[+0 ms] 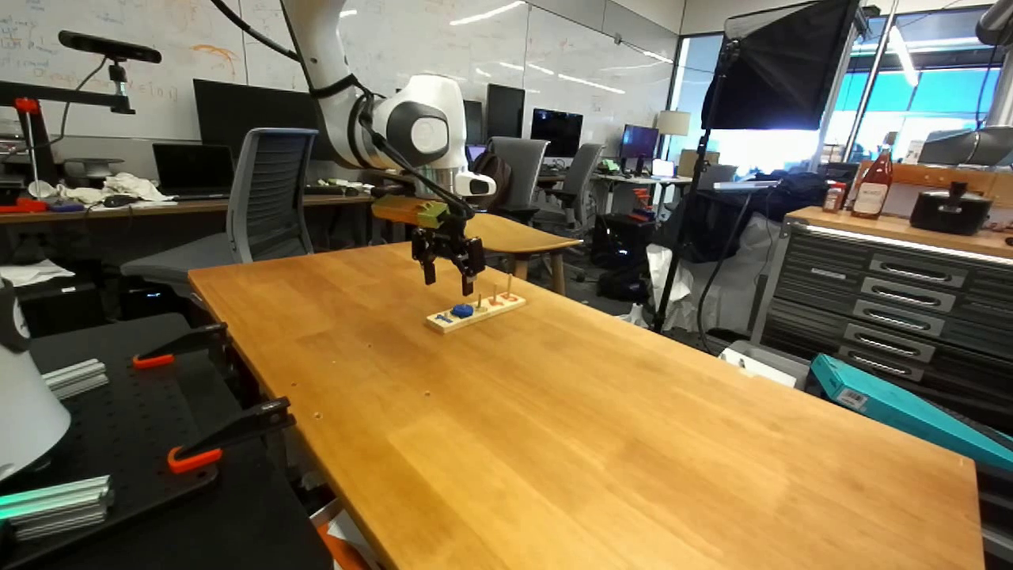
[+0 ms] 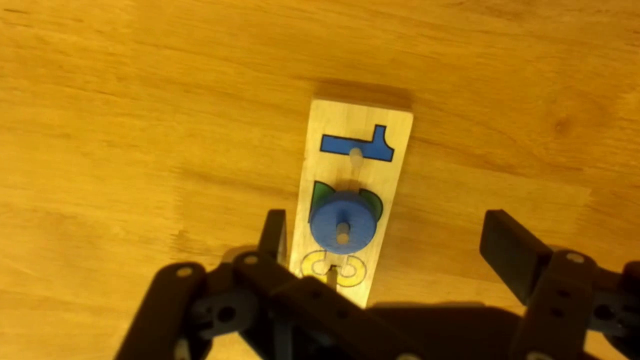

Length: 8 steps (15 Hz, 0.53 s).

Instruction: Remove the blue ring from the wooden stand

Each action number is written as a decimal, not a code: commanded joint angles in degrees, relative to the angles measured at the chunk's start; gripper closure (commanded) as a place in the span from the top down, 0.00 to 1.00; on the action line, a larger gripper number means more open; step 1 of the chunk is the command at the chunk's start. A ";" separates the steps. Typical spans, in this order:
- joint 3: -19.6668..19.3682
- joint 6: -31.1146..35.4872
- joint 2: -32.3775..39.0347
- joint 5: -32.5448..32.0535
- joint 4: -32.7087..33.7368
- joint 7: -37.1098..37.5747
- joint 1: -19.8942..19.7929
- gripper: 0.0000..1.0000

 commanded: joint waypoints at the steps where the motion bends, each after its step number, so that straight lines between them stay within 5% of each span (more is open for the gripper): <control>1: -2.67 2.84 4.12 -1.82 3.49 3.38 3.68 1.00; 8: -5.31 3.48 7.50 -1.21 6.98 5.40 6.46 1.00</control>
